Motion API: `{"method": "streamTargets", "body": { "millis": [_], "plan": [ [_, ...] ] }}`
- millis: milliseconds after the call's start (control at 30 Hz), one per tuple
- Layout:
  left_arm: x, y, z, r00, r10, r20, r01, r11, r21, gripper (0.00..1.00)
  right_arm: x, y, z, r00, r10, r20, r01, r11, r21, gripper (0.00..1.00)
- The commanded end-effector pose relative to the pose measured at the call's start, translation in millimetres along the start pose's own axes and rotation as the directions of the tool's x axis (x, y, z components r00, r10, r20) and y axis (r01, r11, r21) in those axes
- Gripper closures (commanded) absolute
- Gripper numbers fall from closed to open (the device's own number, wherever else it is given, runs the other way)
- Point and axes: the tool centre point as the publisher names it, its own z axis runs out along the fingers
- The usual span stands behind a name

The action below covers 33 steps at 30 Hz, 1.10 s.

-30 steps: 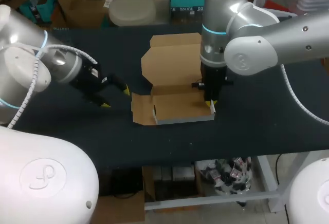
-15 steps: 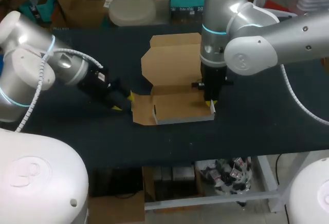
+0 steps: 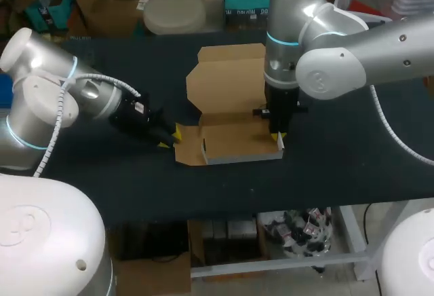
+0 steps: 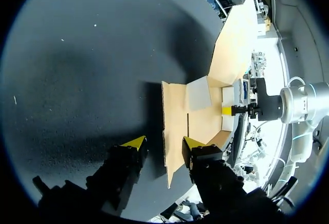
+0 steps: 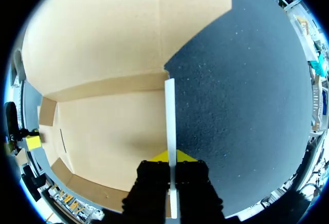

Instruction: Assemble the packaging by folding the flat box into shape, placing the metal phone stand inside, and closing the box properly

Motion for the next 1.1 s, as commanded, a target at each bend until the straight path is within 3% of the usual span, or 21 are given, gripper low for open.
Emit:
{"method": "streamTargets", "body": {
  "millis": [33,200,267,300,600,933,1100],
  "plan": [
    [1.3,-0.1,6,1.000,0.007,-0.004,-0.007,1.000,0.013,0.61,1,1,-1,1.000,0.000,0.002,0.000,1.000,0.003,1.00],
    [4.1,0.8,12,1.000,0.017,0.002,-0.017,0.999,0.027,0.71,1,1,-1,1.000,0.000,0.002,0.000,1.000,0.003,1.00],
    [6.1,0.6,13,1.000,0.017,0.006,-0.017,0.999,0.038,0.85,1,1,-1,1.000,0.000,0.002,0.000,1.000,0.003,1.00],
    [7.7,0.5,13,1.000,0.018,0.010,-0.018,0.999,0.043,0.99,1,1,-1,1.000,0.000,0.002,0.000,1.000,0.003,1.00],
    [32.5,-1.1,11,0.991,0.019,0.135,-0.032,0.995,0.098,1.00,1,1,-1,1.000,0.000,0.002,0.000,1.000,0.003,1.00],
    [57.7,-6.2,21,0.941,-0.021,0.338,-0.041,0.984,0.175,1.00,1,1,-1,1.000,0.000,0.002,0.000,1.000,0.003,1.00],
    [64.0,-8.8,26,0.923,-0.028,0.383,-0.045,0.983,0.180,1.00,1,1,-1,1.000,0.000,0.002,0.000,1.000,0.003,1.00]
  ]
}}
